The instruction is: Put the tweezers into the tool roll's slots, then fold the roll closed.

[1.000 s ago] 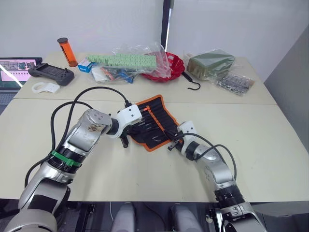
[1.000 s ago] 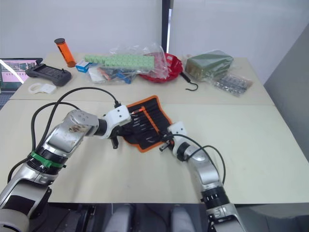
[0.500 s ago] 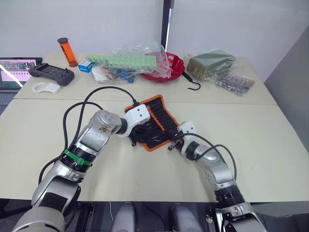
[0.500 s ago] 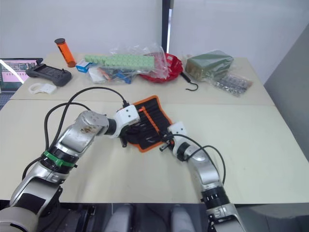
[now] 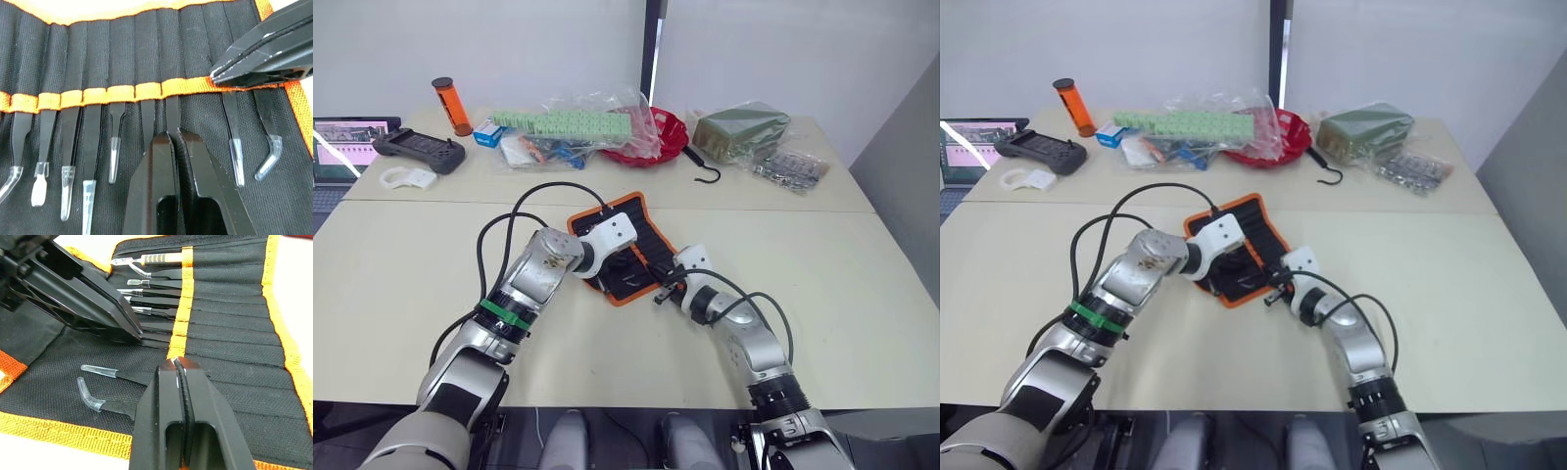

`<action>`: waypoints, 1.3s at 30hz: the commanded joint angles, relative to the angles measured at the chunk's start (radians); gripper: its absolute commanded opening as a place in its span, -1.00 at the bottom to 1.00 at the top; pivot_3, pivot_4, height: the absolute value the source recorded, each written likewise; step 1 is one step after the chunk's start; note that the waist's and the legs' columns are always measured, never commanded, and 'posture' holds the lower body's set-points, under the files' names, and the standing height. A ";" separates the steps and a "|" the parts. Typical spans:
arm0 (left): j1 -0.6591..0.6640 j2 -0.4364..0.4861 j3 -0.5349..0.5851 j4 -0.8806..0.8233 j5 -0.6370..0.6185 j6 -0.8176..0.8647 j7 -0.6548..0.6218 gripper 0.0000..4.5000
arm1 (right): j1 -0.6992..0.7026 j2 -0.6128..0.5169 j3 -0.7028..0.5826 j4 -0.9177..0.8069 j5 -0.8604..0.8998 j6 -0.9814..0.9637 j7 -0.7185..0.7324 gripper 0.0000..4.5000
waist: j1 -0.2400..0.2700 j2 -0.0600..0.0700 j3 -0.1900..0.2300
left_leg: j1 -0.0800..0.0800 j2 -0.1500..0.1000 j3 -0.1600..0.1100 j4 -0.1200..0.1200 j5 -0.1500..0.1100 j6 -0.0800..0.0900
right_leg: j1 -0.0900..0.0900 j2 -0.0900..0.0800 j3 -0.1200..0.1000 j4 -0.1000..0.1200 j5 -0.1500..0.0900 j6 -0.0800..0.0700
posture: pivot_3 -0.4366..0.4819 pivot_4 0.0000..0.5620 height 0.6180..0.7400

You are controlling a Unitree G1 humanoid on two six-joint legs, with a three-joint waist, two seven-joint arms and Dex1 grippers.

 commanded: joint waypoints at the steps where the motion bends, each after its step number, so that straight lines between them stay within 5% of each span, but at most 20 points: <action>1: -0.035 -0.019 0.011 0.023 0.023 -0.034 0.030 -0.99 | 0.041 -0.017 0.008 0.055 -0.033 0.070 -0.010 -1.00 | 0.001 0.000 0.000 | 0.000 0.000 0.000 0.000 0.000 0.000 | 0.000 0.000 0.000 0.000 0.000 0.001 | -0.05 -0.47 1.00; 5: -0.042 -0.017 0.017 0.028 0.025 -0.032 0.019 -0.99 | 0.042 -0.017 0.006 0.055 -0.035 0.071 -0.010 -1.00 | 0.002 0.000 0.000 | 0.002 -0.001 0.000 0.001 0.000 0.000 | 0.004 0.000 0.000 -0.001 0.000 0.002 | -0.05 -0.47 1.00; 6: -0.043 -0.014 0.019 0.027 0.024 -0.030 0.017 -0.68 | 0.042 -0.017 0.006 0.056 -0.035 0.070 -0.010 -1.00 | 0.001 0.000 0.000 | 0.002 -0.001 0.000 0.001 0.000 0.000 | 0.004 0.000 0.000 -0.001 0.000 0.003 | -0.05 -0.47 1.00; 18: -0.001 0.121 0.175 -0.157 -0.062 0.112 -0.017 0.99 | 0.021 -0.016 0.022 0.086 -0.046 0.067 -0.009 -1.00 | -0.016 0.000 0.000 | 0.003 0.000 -0.001 -0.001 0.000 0.000 | 0.003 0.000 0.000 -0.001 0.000 0.002 | -0.05 -0.47 1.00; 26: 0.085 0.230 0.383 -0.299 -0.168 0.215 0.013 0.99 | 0.000 -0.014 0.040 0.119 -0.052 0.060 0.006 -1.00 | -0.030 0.000 0.000 | 0.005 0.001 -0.001 -0.002 0.000 0.000 | 0.004 0.000 0.000 -0.001 0.000 0.003 | -0.05 -0.47 1.00; 31: 0.259 0.333 0.602 -0.398 -0.206 0.244 0.072 0.99 | -0.024 -0.010 0.053 0.151 -0.056 0.049 0.019 -1.00 | -0.041 0.001 0.000 | 0.007 0.001 0.000 -0.004 0.000 0.000 | 0.004 0.000 0.001 -0.001 0.000 0.002 | -0.05 -0.47 1.00; 39: 0.654 0.222 1.031 -0.626 -0.367 0.191 0.132 0.99 | -0.058 -0.007 0.062 0.213 -0.065 0.021 0.038 -1.00 | -0.035 -0.002 -0.002 | 0.017 0.002 0.001 -0.007 0.000 0.000 | 0.013 -0.001 0.001 -0.003 0.000 0.000 | -0.05 -0.47 1.00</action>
